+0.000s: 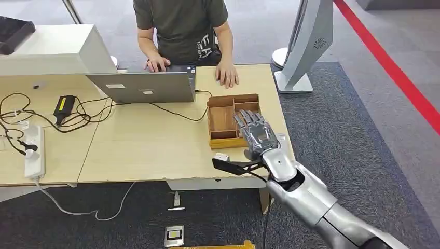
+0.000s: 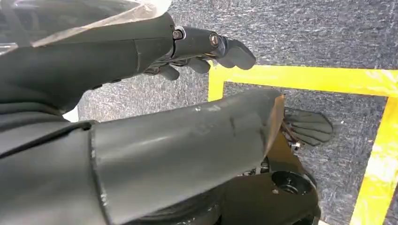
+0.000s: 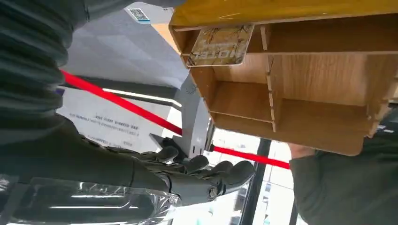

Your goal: Pass the card to the sensor for recognition and then transmit it.

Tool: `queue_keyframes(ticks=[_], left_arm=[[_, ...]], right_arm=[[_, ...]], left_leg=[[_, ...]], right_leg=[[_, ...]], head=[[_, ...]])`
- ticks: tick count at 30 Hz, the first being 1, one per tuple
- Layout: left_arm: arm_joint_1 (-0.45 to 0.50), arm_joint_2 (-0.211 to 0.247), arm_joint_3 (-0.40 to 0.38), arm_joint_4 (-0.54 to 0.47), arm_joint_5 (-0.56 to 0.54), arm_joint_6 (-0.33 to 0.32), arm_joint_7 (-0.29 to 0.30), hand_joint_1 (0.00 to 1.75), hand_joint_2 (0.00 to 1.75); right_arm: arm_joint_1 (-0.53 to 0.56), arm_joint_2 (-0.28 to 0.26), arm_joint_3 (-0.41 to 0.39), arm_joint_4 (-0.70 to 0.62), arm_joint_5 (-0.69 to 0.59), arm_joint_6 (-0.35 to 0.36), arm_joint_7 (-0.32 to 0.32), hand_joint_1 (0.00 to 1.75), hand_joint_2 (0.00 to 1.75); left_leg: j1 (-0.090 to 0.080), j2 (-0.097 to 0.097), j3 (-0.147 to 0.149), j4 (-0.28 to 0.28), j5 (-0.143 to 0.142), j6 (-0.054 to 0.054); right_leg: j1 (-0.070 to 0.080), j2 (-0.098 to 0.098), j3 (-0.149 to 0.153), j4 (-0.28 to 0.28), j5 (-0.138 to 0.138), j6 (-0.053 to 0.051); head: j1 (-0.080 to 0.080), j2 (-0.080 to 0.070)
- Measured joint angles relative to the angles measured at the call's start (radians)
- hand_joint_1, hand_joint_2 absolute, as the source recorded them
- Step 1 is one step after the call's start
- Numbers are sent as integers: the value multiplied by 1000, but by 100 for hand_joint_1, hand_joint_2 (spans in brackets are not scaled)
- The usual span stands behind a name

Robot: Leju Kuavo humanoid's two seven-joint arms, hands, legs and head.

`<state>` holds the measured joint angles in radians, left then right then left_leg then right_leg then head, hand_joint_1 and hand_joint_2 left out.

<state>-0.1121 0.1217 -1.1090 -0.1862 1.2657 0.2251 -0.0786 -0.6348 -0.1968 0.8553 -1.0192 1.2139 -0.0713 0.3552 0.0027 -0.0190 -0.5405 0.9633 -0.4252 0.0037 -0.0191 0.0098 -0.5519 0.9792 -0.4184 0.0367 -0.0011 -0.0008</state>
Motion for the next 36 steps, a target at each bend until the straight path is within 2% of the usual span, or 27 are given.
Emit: queue_keyframes(ticks=[10,18,26,36], left_arm=[[0,0,-6,0,0,-1,9,0,0],[1,1,-8,0,6,5,25,0,0],[1,1,-9,0,11,5,24,0,0],[1,1,-16,0,-10,2,19,0,0]], right_arm=[[-53,40,0,190,-36,-21,4,0,175],[-71,51,-14,279,-53,-35,-4,0,175],[-76,74,-16,312,-49,-35,-16,0,175],[-77,85,-18,316,-31,-32,0,0,175]], left_leg=[[0,0,0,0,0,0],[0,0,0,0,0,0],[0,0,0,0,0,0],[0,0,0,0,0,0]], right_leg=[[0,0,0,0,0,0],[0,0,0,0,0,0],[0,0,0,0,0,0],[0,0,0,0,0,0]], head=[[0,0],[0,0],[0,0],[0,0]])
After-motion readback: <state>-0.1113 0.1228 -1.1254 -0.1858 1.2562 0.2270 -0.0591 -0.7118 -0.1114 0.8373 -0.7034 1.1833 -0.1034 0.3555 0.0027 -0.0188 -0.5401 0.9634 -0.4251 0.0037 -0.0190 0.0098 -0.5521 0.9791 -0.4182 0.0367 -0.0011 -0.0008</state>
